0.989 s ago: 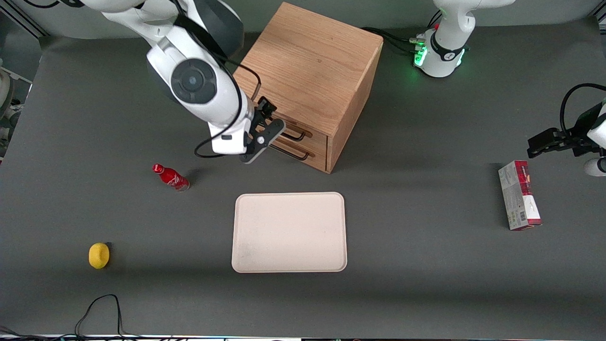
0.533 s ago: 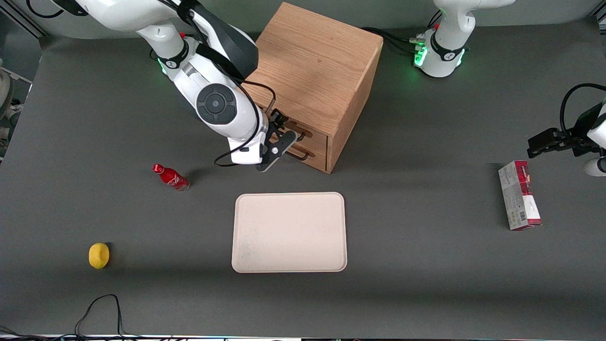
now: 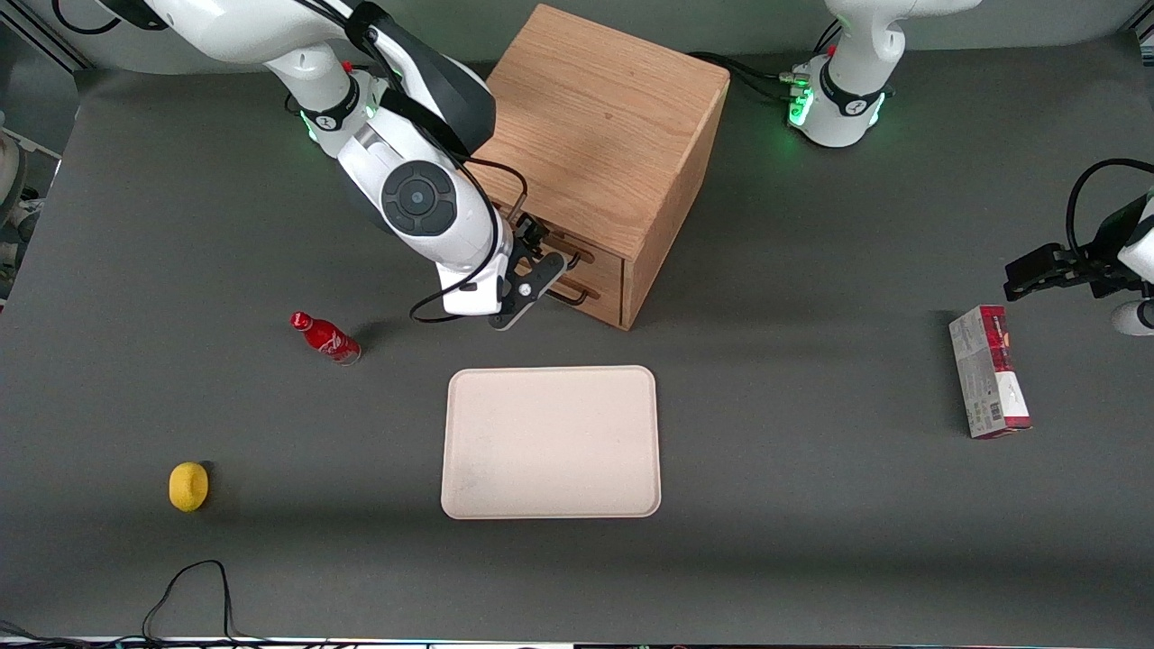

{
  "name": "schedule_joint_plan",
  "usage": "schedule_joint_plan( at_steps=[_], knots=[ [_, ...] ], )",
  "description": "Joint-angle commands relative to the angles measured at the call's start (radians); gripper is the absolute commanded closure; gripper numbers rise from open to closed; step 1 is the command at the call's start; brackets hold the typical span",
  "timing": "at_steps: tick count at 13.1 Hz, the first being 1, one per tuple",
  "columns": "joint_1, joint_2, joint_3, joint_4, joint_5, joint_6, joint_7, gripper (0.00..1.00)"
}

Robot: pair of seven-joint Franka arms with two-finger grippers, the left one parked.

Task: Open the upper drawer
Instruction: 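Hook the right gripper onto the upper drawer's black handle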

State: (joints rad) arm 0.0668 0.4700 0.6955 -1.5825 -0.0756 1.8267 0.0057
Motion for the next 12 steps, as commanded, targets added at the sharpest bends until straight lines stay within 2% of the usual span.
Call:
schedule_joint_plan(
  at_steps=[1,4,12],
  knots=[
    [-0.007,-0.008,-0.004,-0.022,-0.030,0.029,-0.048,0.00],
    [-0.016,-0.008,-0.017,0.001,-0.033,0.028,-0.104,0.00],
    [-0.019,0.047,-0.132,0.124,-0.038,0.022,-0.249,0.00]
  ],
)
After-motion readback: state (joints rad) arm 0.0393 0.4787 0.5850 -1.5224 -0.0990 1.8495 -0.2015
